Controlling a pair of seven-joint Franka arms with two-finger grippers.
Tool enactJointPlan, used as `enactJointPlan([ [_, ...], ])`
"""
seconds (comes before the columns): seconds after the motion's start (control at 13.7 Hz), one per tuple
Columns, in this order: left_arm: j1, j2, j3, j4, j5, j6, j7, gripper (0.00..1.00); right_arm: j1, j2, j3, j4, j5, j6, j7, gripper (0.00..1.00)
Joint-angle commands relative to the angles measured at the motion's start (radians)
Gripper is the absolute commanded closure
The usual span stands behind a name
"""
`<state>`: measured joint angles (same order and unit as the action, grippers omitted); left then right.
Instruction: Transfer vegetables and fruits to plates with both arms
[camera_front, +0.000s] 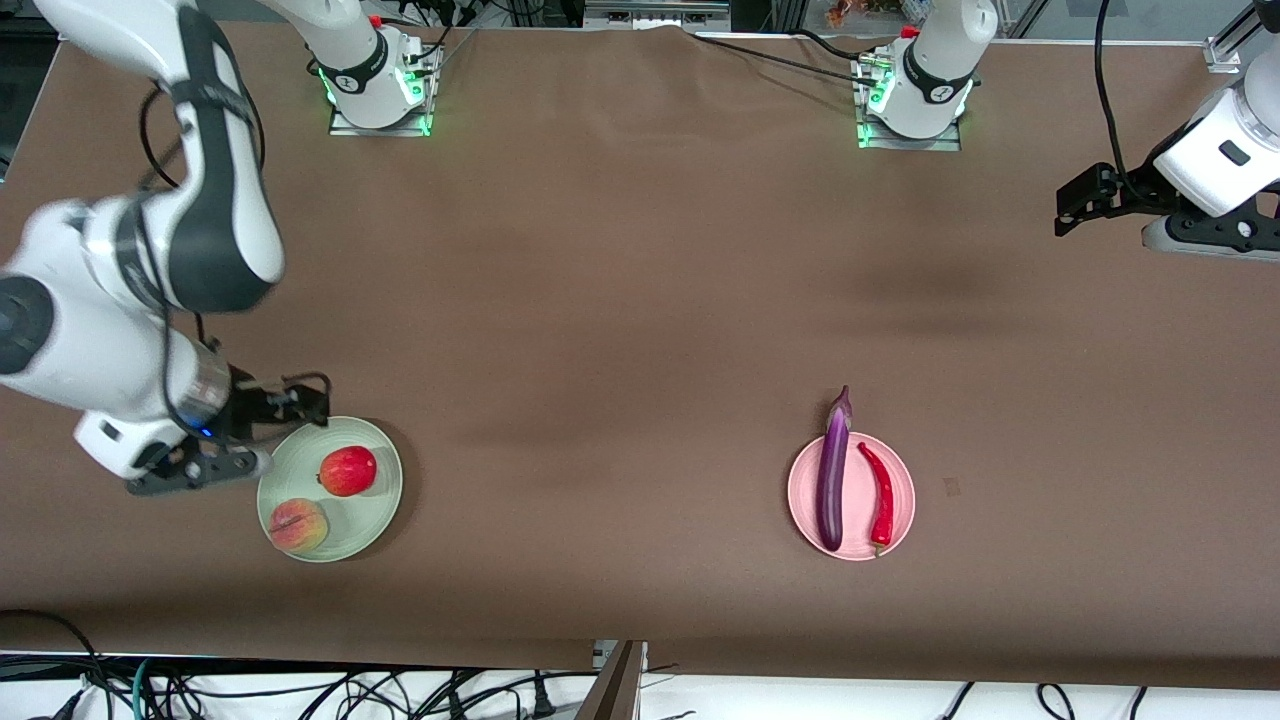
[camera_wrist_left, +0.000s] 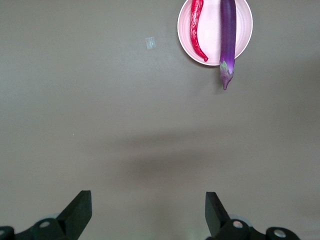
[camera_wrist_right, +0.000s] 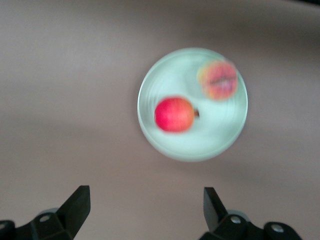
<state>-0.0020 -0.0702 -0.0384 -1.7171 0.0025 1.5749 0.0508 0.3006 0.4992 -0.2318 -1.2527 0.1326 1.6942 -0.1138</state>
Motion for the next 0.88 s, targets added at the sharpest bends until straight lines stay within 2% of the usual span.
enactJointPlan([
  [0.0, 0.002, 0.0, -0.001, 0.013, -0.01, -0.015, 0.024, 0.0, -0.024, -0.13, 0.017, -0.034, -0.025, -0.14, 0.002, 0.0],
  [0.15, 0.002, 0.0, -0.001, 0.013, -0.01, -0.015, 0.024, 0.0, -0.061, -0.223, 0.037, -0.108, -0.033, -0.215, 0.0, 0.0],
  [0.29, 0.002, 0.0, -0.001, 0.013, -0.01, -0.015, 0.024, 0.0, -0.121, -0.301, 0.083, -0.172, -0.053, -0.263, -0.004, 0.0],
  [0.51, 0.002, 0.0, -0.001, 0.011, -0.01, -0.016, 0.026, 0.0, -0.175, -0.399, 0.103, -0.223, -0.135, -0.271, -0.006, 0.0],
  [0.66, 0.004, 0.0, 0.0, 0.011, -0.01, -0.018, 0.027, 0.0, -0.189, -0.43, 0.112, -0.27, -0.175, -0.258, -0.018, 0.0],
  [0.8, 0.004, 0.0, 0.0, 0.011, -0.01, -0.021, 0.027, 0.0, -0.221, -0.441, 0.173, -0.275, -0.183, -0.258, -0.01, 0.0],
])
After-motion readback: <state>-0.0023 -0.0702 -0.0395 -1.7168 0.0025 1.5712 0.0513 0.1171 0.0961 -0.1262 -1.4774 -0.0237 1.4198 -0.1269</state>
